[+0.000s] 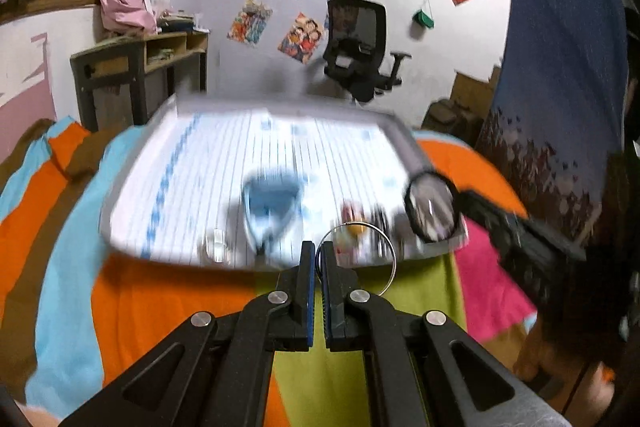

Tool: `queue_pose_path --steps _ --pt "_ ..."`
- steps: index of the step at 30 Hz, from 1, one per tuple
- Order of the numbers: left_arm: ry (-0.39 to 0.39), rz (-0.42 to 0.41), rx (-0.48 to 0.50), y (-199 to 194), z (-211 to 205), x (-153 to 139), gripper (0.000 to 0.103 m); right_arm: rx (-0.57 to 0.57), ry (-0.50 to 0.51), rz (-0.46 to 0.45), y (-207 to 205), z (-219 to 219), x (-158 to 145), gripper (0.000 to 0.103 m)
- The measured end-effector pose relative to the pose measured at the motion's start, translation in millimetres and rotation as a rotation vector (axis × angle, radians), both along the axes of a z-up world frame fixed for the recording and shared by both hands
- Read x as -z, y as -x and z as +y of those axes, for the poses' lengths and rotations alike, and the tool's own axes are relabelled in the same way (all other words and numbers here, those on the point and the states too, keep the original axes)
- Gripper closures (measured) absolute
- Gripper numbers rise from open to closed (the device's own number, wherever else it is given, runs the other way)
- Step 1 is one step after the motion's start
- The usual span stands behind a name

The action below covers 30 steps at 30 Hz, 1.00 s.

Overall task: Organize jewelry
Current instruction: 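Lower the black hair tie into the tray with the right tool while the left tool releases the bangle there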

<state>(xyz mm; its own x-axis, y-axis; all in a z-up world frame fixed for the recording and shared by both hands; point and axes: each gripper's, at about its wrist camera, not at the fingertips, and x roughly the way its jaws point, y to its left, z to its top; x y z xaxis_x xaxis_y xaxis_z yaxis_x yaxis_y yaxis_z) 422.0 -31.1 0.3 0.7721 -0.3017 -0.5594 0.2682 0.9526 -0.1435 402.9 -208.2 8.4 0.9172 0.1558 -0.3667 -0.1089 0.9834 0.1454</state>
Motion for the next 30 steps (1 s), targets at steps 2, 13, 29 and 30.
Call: queue_pose_path --steps 2,13,29,30 --pt "0.006 -0.004 -0.019 -20 -2 -10 0.1 0.026 -0.018 -0.012 -6 -9 -5 0.099" --pt "-0.076 0.028 -0.051 -84 -41 8 0.1 0.145 -0.016 0.067 -34 -51 13 0.099" --pt "-0.096 0.053 -0.132 -70 -58 19 0.097 0.064 0.025 0.088 -36 -41 18 0.098" --pt "-0.093 0.047 -0.136 -67 -57 17 0.09 0.058 0.025 0.084 -35 -41 16 0.098"
